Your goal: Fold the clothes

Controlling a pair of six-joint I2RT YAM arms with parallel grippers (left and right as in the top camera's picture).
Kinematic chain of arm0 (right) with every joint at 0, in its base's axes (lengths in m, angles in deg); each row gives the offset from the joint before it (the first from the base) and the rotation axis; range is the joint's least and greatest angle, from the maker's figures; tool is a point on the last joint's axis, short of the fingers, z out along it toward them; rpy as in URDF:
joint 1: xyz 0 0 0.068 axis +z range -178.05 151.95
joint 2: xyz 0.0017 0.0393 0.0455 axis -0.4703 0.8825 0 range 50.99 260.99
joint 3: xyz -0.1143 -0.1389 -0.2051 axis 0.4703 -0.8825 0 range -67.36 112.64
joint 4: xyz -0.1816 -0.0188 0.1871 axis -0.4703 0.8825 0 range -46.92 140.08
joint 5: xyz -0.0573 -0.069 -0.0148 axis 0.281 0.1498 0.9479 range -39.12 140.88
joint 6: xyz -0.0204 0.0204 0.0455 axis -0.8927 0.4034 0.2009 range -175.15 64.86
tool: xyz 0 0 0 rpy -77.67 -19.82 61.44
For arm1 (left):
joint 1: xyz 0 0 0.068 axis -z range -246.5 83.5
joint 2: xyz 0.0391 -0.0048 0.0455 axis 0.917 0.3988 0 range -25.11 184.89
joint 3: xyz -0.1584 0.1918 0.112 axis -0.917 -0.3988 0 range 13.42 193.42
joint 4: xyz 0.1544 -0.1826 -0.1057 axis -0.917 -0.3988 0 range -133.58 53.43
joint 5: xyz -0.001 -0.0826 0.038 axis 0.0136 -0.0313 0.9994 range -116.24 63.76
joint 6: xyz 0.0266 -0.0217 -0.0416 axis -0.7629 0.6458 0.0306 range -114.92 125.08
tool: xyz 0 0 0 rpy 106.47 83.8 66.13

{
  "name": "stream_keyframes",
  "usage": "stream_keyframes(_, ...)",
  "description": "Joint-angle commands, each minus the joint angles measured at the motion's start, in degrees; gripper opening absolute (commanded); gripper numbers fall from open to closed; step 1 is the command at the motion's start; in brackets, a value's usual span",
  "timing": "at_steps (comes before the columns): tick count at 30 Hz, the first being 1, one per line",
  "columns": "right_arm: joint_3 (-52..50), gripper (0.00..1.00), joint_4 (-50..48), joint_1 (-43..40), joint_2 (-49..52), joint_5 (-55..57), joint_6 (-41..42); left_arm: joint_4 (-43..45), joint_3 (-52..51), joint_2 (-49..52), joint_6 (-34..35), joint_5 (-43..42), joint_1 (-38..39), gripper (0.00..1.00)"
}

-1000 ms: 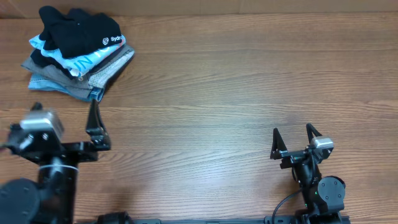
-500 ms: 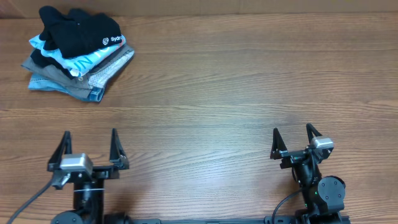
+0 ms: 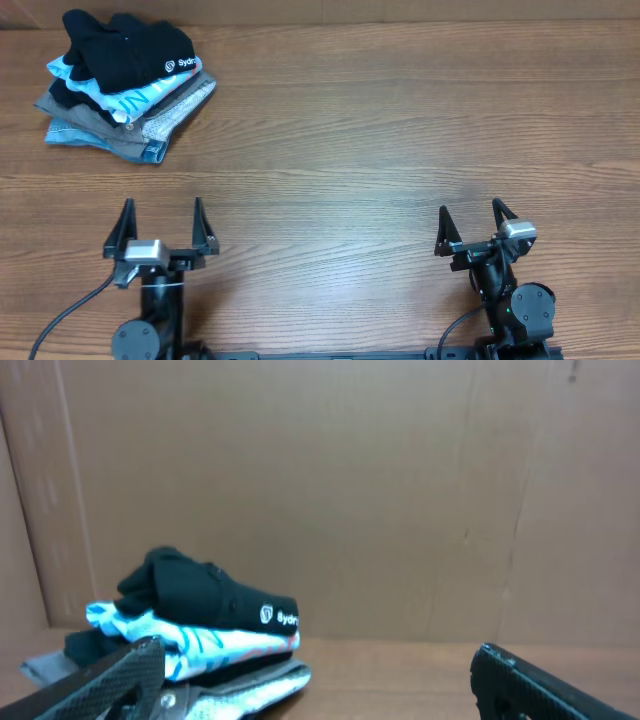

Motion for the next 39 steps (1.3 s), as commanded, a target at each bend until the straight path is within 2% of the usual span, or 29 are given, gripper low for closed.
stream_keyframes(1,-0.59,1.00,-0.37,-0.22,-0.66,0.37,-0.02,2.29,-4.74,-0.68,1.31,-0.42,0.52,1.00)
stream_keyframes(7,-0.59,1.00,-0.37,-0.22,-0.66,0.37,-0.02,-2.89,-4.74,-0.63,1.33,-0.44,0.52,1.00)
stream_keyframes(12,-0.59,1.00,-0.37,-0.22,-0.66,0.37,-0.02,-14.27,-4.74,-0.63,1.14,0.11,0.52,1.00)
stream_keyframes(21,-0.59,1.00,-0.37,-0.22,-0.66,0.37,-0.02,-14.40,-4.72,2.75,1.16,1.20,0.50,1.00)
stream_keyframes(39,-0.59,1.00,-0.37,-0.22,-0.66,0.37,-0.02,-14.40,-4.72,2.80,1.16,1.20,0.50,1.00)
